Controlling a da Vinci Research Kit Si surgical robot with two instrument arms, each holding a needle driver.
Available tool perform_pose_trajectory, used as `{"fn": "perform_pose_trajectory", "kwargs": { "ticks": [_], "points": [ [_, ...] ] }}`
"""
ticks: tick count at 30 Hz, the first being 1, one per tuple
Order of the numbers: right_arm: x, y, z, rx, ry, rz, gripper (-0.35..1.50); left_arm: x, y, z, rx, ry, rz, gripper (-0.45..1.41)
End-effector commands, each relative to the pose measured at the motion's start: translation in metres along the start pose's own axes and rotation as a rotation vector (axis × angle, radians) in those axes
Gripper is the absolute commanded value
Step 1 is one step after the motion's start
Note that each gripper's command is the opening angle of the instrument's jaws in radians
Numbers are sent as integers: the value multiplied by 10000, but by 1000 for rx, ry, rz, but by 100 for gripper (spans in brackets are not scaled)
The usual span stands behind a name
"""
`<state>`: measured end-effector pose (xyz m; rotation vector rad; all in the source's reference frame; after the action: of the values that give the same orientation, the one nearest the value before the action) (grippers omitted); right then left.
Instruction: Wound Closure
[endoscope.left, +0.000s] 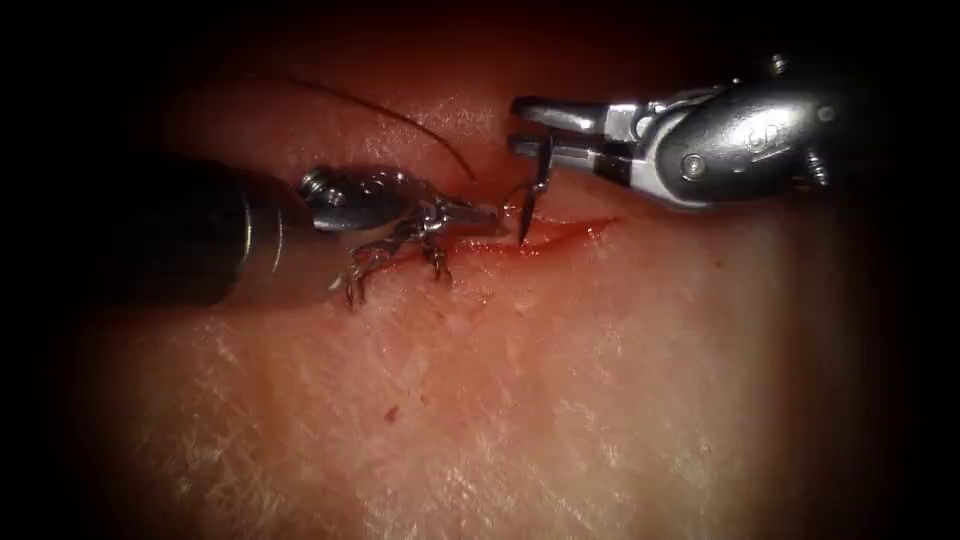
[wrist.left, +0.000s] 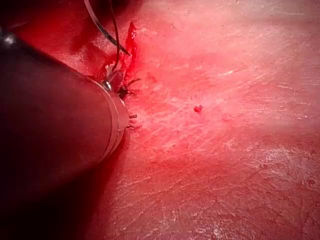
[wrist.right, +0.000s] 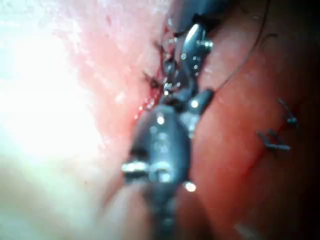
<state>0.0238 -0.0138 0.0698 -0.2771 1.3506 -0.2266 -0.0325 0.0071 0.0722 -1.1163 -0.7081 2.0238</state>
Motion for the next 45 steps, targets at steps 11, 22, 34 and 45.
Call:
{"fn": "perform_pose_trajectory", "kwargs": {
  "ticks": [11, 22, 34, 45],
  "points": [
    [-19, -15, 19, 1, 5, -43, -35, -1, 2, 6, -3, 1, -3, -15],
    [-30, -32, 22, 12, 22, -66, -35, -1, 2, 0, -6, 0, -4, -15],
    [-40, -39, 22, 64, 22, 79, -35, 12, 15, -17, -11, 2, -24, -11],
    [-51, -24, 21, 88, 10, 214, -35, 54, 89, -81, -35, -13, 18, -11]
  ]
}}
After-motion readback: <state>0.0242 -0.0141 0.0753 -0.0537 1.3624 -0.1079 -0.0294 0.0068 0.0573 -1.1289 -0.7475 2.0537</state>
